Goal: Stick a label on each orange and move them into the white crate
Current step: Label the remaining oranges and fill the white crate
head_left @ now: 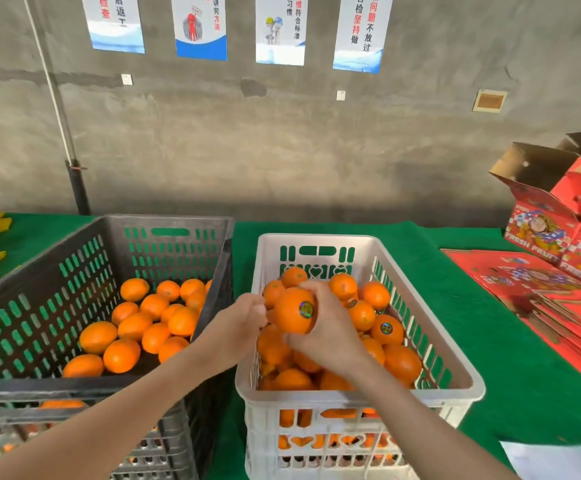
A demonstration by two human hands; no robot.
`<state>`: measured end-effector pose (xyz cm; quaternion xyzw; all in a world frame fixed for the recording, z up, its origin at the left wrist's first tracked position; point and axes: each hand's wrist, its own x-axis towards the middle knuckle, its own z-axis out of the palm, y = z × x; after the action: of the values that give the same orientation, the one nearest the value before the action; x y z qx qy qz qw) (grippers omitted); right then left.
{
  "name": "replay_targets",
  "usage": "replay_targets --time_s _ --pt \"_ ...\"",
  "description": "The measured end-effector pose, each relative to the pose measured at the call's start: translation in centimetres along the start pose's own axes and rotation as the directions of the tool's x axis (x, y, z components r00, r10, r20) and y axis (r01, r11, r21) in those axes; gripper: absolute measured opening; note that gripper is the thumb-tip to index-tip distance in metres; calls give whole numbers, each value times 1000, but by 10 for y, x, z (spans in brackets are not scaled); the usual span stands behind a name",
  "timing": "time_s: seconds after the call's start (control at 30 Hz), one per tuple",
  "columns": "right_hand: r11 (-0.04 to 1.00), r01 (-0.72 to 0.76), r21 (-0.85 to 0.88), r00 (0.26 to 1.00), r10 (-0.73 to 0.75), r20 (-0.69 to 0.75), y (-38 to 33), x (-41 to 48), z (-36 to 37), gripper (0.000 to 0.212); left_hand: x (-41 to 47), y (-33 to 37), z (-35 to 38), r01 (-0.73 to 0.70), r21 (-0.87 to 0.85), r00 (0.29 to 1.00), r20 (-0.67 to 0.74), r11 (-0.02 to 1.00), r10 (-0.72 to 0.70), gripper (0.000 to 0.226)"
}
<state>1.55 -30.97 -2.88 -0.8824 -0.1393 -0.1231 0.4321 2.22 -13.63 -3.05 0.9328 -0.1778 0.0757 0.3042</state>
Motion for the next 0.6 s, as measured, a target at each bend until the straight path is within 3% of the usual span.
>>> replay_targets --time_s 0.13,0.2,0.27,0.37,0.43,0.5,0.6 --pt "968 -183 -170 978 196 66 48 39 -12 78 10 2 10 22 90 992 120 996 -33 24" --pt "951 -209 -229 962 241 125 63 48 -8 77 13 -3 12 42 156 993 106 987 -59 25" --pt "894 -195 -404 948 277 156 73 54 2 76 14 -4 8 69 92 984 156 993 -83 27" --pt "791 -226 -569 936 338 99 67 56 16 83 1 -4 -13 -20 8 988 154 1000 18 24" --pt "829 -180 -530 975 223 18 50 57 24 72 -10 -14 -38 -70 -42 997 17 997 71 20" --pt "918 -54 -392 995 19 -93 24 59 35 48 -17 -35 -70 -50 -62 990 -135 997 41 19" --pt "961 148 -235 969 -188 -158 -29 73 57 30 -20 -87 -114 143 -40 967 -208 989 -148 19"
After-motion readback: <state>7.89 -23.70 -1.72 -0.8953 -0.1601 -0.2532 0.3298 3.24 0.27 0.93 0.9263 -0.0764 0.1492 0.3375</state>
